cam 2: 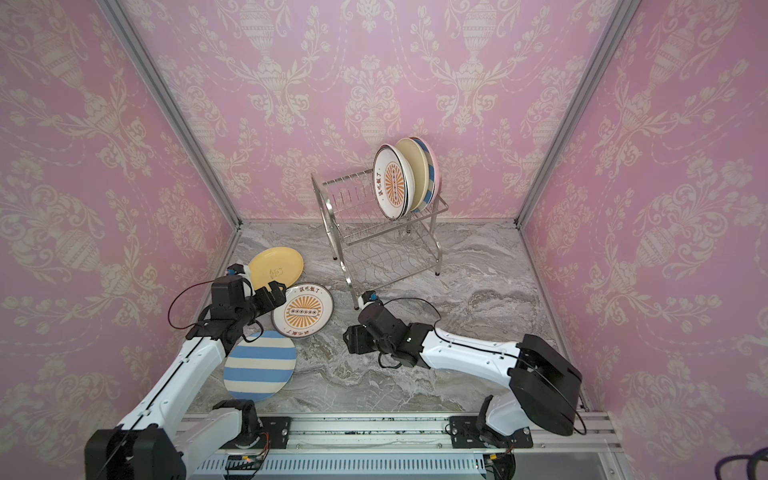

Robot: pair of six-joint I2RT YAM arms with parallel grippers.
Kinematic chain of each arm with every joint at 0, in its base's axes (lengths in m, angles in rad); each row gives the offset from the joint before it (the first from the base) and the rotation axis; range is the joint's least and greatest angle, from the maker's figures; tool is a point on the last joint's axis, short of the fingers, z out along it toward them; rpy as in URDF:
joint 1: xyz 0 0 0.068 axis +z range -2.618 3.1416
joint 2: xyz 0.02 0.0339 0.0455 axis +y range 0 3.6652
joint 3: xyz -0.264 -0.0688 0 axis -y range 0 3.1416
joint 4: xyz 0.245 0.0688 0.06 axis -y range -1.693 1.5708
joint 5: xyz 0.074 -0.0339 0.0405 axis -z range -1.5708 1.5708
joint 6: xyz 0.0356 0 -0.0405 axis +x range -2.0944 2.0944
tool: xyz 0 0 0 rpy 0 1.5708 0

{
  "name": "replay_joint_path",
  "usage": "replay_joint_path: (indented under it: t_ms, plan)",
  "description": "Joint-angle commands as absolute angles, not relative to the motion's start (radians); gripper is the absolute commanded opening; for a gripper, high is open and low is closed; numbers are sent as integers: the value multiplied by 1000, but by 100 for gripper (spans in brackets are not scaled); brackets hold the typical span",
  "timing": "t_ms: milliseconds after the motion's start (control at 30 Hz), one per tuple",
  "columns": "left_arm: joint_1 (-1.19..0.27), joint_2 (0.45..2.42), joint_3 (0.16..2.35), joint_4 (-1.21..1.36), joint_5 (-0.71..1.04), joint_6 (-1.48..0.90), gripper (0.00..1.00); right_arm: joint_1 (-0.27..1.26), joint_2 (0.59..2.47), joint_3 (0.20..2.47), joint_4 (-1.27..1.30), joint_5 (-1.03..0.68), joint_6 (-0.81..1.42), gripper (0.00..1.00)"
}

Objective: Load the plates into the dish rack
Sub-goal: 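Open the right gripper and withdraw it from the rack toward the table, then move the right gripper down onto the striped plate's rim while the left gripper draws back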

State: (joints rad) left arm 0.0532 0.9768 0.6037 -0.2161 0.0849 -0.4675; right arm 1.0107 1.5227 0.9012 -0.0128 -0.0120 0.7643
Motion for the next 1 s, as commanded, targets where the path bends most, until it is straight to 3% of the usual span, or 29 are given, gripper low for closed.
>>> replay_joint_path:
  t_ms: [0, 167, 633, 967]
  plan:
    - [123, 914, 529, -275, -60, -510, 99, 1033, 1657, 987, 132, -191, 766, 70]
    - [231, 902, 426, -232, -43, -557, 99, 1054, 1845, 1118, 173, -346, 757, 68]
    - [538, 878, 312, -170, 140, -590, 99, 1085, 2077, 1383, 9, -477, 735, 66]
    - [585, 951, 293, -92, 194, -628, 99, 1091, 2168, 1493, -102, -499, 721, 66]
